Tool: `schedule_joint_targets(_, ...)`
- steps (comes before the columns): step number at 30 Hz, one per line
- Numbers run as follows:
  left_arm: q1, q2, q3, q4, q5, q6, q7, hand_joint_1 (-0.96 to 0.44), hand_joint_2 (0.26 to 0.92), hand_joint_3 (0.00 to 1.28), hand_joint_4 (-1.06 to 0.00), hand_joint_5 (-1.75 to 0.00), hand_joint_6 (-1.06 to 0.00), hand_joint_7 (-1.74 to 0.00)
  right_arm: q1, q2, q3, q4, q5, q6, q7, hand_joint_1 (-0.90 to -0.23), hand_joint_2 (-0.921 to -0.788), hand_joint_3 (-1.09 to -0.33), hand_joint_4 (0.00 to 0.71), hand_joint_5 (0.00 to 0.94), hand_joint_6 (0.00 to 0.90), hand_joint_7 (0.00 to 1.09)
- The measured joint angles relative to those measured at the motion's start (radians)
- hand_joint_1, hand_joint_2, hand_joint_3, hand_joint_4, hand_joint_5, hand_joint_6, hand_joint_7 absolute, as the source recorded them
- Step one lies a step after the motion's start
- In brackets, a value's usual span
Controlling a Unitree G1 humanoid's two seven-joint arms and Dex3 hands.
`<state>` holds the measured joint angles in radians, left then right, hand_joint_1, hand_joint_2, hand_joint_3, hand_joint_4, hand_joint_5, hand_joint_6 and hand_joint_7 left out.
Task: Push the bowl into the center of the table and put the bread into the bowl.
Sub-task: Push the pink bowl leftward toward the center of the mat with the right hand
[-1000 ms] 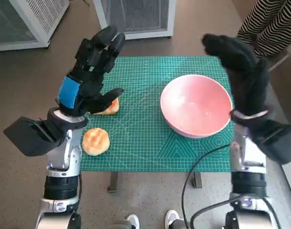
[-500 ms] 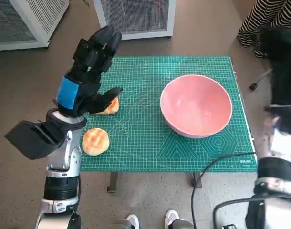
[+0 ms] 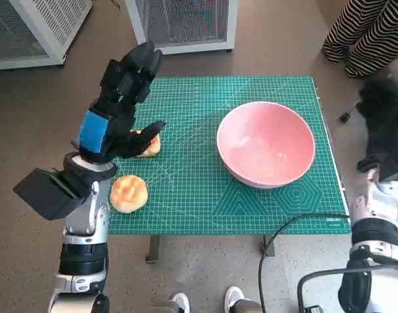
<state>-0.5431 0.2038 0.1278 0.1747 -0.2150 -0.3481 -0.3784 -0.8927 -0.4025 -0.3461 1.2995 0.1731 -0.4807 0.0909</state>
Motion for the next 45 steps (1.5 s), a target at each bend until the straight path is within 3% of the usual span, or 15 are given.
schedule_joint_targets(7, 0.005, 0.007, 0.002, -0.007, -0.010, 0.012, -0.003, -0.65, 0.921, 0.33, -0.18, -0.01, 0.00, -0.54, 0.023, 0.046, -0.004, 0.015, -0.003, 0.071, -0.018, -0.508, -0.921, -0.830, 0.131, 0.022, 0.015, 0.47)
schedule_joint_targets(15, 0.013, 0.026, 0.006, -0.009, -0.017, 0.019, -0.007, -0.66, 0.921, 0.33, -0.19, -0.01, 0.00, -0.55, 0.025, 0.106, -0.006, 0.019, -0.016, 0.116, -0.030, -0.542, -0.921, -0.813, 0.144, 0.012, 0.043, 0.43)
schedule_joint_targets(20, 0.018, 0.034, 0.010, -0.018, -0.017, 0.019, -0.007, -0.65, 0.921, 0.33, -0.20, -0.02, 0.00, -0.56, 0.023, 0.143, -0.020, 0.019, -0.013, 0.137, -0.030, -0.530, -0.921, -0.782, 0.145, 0.006, 0.055, 0.41)
schedule_joint_targets(28, 0.025, 0.040, 0.021, -0.038, -0.020, 0.019, -0.008, -0.65, 0.921, 0.30, -0.22, -0.02, 0.00, -0.58, -0.002, 0.206, -0.068, 0.019, 0.023, 0.163, -0.014, -0.557, -0.921, -0.774, 0.135, 0.001, 0.060, 0.40)
schedule_joint_targets(34, 0.047, 0.043, 0.026, -0.043, -0.021, 0.019, -0.008, -0.65, 0.921, 0.30, -0.22, -0.02, 0.00, -0.58, -0.033, 0.249, -0.102, 0.019, 0.058, 0.169, 0.019, -0.539, -0.921, -0.763, 0.119, 0.000, 0.047, 0.40)
schedule_joint_targets(45, 0.081, 0.056, 0.034, -0.069, -0.021, 0.021, -0.008, -0.64, 0.921, 0.28, -0.22, -0.02, 0.00, -0.58, -0.077, 0.301, -0.107, 0.019, 0.063, 0.176, 0.034, -0.511, -0.921, -0.776, 0.107, 0.000, 0.003, 0.47)
